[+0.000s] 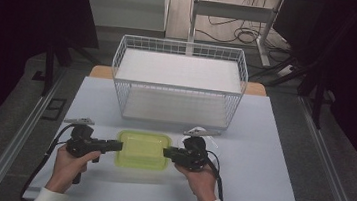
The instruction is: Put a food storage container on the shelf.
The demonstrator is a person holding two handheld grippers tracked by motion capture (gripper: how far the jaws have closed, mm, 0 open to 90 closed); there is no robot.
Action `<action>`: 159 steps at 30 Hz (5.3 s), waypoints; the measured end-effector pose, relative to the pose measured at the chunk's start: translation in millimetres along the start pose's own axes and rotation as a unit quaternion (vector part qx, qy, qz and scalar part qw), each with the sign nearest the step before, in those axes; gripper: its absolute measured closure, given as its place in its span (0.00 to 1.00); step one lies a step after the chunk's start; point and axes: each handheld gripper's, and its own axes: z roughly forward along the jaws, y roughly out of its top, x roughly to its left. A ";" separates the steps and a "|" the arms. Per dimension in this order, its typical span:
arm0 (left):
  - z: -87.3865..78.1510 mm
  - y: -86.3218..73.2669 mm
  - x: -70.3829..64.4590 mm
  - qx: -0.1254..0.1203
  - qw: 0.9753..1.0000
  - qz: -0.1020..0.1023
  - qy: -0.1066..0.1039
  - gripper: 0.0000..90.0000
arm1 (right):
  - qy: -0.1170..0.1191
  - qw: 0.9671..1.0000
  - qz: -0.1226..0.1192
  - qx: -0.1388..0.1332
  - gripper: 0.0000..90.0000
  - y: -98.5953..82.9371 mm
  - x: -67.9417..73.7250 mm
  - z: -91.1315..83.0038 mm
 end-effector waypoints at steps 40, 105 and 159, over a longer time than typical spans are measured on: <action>-10.4 62.1 -69.4 -0.105 0.987 0.122 -0.024 0.87 | -0.020 0.984 -0.130 -0.117 0.86 44.9 7.7 -100.1; 53.5 250.1 9.6 -0.043 0.998 0.002 -0.036 0.90 | 0.013 0.996 0.026 -0.082 0.87 215.5 -99.6 -74.9; 0.0 205.9 -24.1 -0.068 0.992 0.094 0.045 0.32 | -0.117 0.988 -0.070 -0.066 0.37 184.3 -64.5 -111.3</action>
